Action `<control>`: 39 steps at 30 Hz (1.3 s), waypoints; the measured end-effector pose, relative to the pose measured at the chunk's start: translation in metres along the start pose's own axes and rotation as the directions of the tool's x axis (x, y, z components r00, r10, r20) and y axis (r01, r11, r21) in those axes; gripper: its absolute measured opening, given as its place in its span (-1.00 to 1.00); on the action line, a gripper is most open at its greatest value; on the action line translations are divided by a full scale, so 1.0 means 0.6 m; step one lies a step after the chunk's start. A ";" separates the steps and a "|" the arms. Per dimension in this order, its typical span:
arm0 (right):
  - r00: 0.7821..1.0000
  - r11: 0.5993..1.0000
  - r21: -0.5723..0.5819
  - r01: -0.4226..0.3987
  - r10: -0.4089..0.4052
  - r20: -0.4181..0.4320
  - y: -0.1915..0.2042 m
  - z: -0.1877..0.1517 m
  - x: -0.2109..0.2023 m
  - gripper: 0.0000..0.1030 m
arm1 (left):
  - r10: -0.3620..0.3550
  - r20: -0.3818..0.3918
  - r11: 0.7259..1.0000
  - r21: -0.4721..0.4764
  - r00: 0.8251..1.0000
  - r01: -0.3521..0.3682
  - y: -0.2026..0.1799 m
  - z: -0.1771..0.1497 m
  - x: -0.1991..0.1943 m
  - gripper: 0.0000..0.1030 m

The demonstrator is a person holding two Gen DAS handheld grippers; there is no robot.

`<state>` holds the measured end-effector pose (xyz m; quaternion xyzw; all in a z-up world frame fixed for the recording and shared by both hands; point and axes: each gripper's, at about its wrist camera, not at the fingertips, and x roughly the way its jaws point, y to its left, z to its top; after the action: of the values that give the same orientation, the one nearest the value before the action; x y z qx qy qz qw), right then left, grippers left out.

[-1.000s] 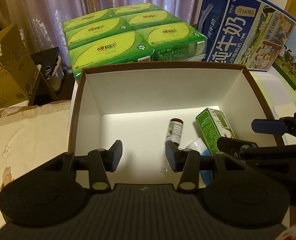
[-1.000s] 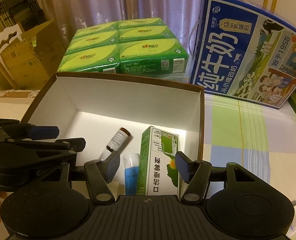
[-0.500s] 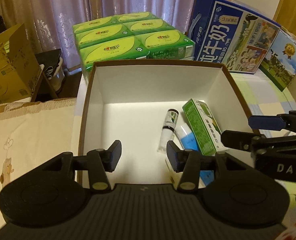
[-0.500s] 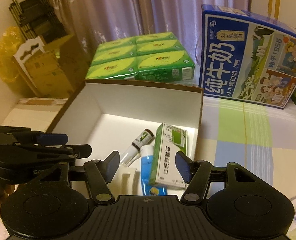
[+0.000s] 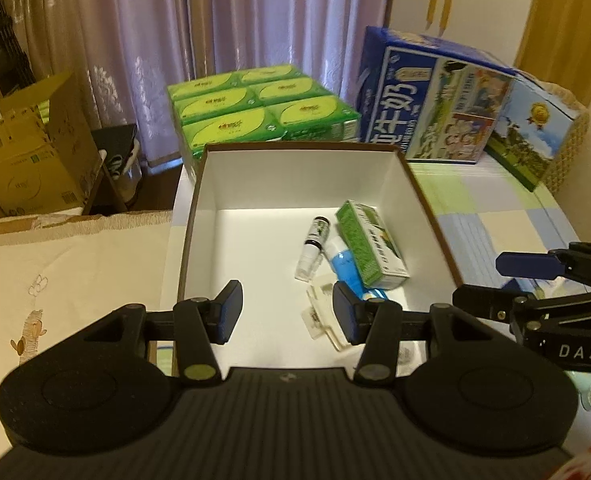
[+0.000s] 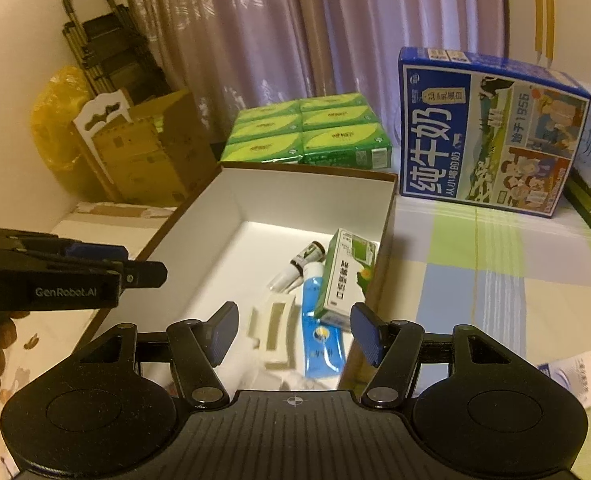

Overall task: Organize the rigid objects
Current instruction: 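Withdraw both tools from the shoebox toward the remaining items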

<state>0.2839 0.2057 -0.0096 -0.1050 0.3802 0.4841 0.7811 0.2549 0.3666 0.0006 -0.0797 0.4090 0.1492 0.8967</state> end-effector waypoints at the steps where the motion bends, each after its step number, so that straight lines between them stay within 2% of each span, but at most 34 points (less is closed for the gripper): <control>1: 1.000 1.000 0.001 -0.003 0.003 0.001 -0.001 -0.006 -0.009 0.15 | -0.003 0.005 1.000 0.000 1.000 0.003 -0.006 -0.006 -0.011 -0.12; 8: 0.999 0.999 0.003 -0.036 0.036 0.014 -0.007 -0.047 -0.072 0.15 | -0.037 0.018 0.999 -0.009 0.999 0.038 -0.048 -0.053 -0.070 -0.12; 18: 0.998 0.998 0.010 -0.063 0.063 0.006 -0.034 -0.112 -0.138 0.15 | -0.067 -0.004 0.998 -0.013 0.998 0.067 -0.112 -0.118 -0.116 -0.12; 30: 0.997 0.998 0.021 -0.056 0.057 -0.054 -0.090 -0.183 -0.193 0.15 | -0.119 -0.105 0.993 -0.025 0.987 0.117 -0.206 -0.193 -0.108 -0.12; 39: 0.996 0.998 0.049 -0.029 0.033 -0.084 -0.142 -0.222 -0.229 0.15 | -0.141 -0.146 0.990 -0.020 0.979 0.140 -0.265 -0.218 -0.097 -0.12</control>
<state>0.2561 -0.0014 -0.0228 -0.1009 0.4262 0.4819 0.7589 0.1793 0.1702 -0.0375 -0.1233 0.4665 0.0810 0.8722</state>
